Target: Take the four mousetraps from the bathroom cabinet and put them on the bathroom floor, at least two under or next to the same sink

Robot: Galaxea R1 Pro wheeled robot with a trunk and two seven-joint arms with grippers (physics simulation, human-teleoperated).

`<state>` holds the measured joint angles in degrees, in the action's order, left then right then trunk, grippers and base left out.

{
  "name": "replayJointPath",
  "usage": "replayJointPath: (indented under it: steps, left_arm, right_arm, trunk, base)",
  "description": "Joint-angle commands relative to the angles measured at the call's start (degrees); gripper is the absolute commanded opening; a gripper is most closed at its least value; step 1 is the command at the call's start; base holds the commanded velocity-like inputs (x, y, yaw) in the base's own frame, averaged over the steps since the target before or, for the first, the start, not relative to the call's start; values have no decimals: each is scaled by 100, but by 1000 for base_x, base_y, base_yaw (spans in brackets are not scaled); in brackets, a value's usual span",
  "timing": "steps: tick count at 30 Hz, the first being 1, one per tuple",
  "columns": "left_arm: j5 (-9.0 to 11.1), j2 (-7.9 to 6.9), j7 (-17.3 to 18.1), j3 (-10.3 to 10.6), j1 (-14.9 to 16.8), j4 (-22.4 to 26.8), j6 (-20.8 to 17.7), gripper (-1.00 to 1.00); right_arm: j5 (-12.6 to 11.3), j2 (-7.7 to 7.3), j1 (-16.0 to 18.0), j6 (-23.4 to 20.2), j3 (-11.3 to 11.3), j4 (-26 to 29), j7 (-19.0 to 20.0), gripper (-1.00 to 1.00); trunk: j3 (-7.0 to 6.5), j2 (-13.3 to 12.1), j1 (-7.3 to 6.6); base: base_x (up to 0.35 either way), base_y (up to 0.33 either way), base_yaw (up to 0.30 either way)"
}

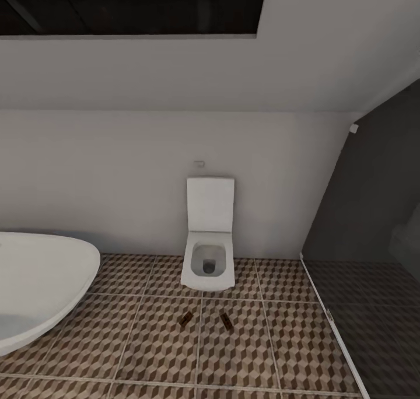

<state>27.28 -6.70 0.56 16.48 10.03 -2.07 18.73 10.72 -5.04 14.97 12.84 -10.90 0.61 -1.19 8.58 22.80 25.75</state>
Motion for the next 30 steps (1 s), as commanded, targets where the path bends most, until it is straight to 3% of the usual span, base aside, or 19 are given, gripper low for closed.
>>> replayJointPath:
  steps: [1, 30]
  left_arm:
    - [39, 2, 6, 48, 11, -21, 34, 100]
    - [39, 2, 7, 48, 10, -21, 35, 100]
  right_arm:
    - [60, 0, 6, 22, -46, -7, -12, 100]
    - [62, 24, 4, 26, -44, 0, -12, 100]
  trunk:
    - [11, 11, 3]
    - [11, 11, 3]
  base:
    - [0, 0, 0]
    - [0, 0, 0]
